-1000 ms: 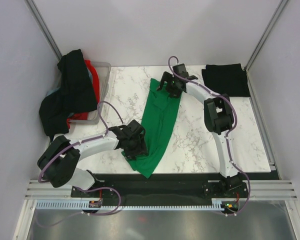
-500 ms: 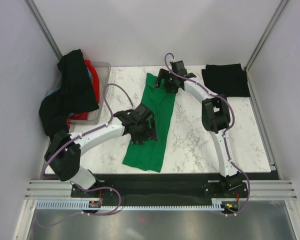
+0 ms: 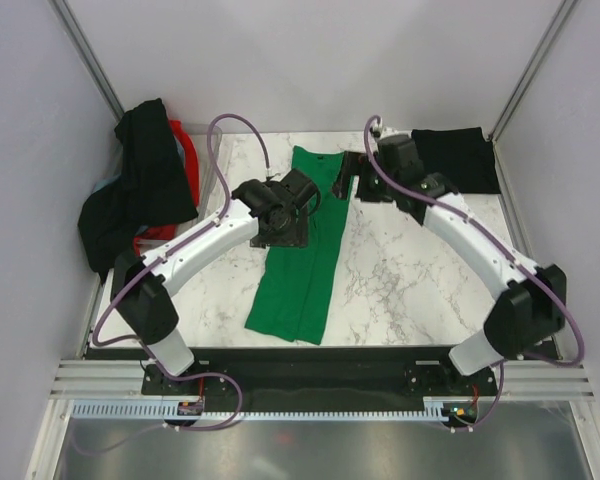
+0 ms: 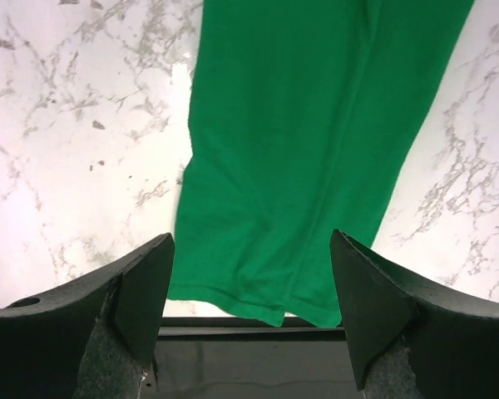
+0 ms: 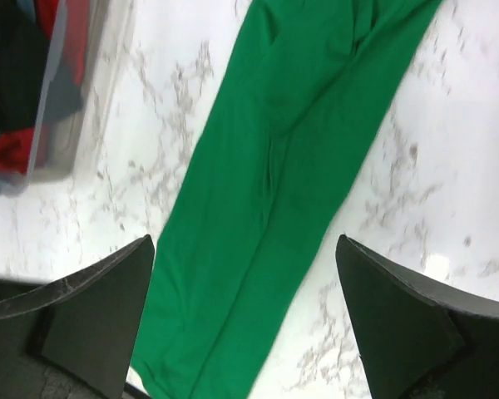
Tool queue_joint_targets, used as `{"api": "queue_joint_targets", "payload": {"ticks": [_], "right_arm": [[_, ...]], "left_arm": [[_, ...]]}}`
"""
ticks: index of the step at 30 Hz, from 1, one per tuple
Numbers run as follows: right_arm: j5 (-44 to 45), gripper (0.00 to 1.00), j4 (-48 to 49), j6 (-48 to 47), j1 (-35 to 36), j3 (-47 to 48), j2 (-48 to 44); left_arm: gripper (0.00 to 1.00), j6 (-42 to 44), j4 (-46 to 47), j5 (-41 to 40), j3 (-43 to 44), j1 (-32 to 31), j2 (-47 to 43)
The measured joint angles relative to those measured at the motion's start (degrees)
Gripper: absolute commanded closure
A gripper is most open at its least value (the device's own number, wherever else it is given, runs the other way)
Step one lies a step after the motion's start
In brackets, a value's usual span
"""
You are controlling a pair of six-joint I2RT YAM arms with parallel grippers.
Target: Fold and stack the t-shirts
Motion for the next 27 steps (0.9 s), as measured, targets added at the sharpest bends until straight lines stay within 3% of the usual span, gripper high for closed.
{"api": "queue_joint_targets", "payload": {"ticks": [6, 10, 14, 17, 21, 27], "right_arm": [[1.01, 0.02, 0.92, 5.97, 7.8, -24.98, -15.85], [1.73, 0.02, -0.11, 11.74, 12.48, -38.88, -27.67], [2.34, 0.09, 0.2, 17.51, 12.9, -49.29, -38.69], [2.14, 0.13, 1.68, 21.11, 14.27, -53.62, -40.92], [2.64, 0.14, 4.68, 26.34, 21.59, -56.78, -40.22], [4.5, 0.15, 14.38, 32.48, 34.18, -57.18, -31.65]], "left_arm": [[0.15, 0.98, -0.46, -1.31, -3.78, 1.14, -4.42], [0.12, 1.27, 1.38, -0.87, -14.47, 4.48, -16.04], [0.12, 1.11, 6.34, 1.31, -27.96, 9.2, -30.62], [0.13, 0.39, 9.09, 4.28, -36.37, 9.4, -37.16], [0.13, -1.62, 11.82, 7.48, -43.91, 9.35, -38.03], [0.14, -5.4, 14.84, 11.04, -51.78, 9.38, -39.58]]}}
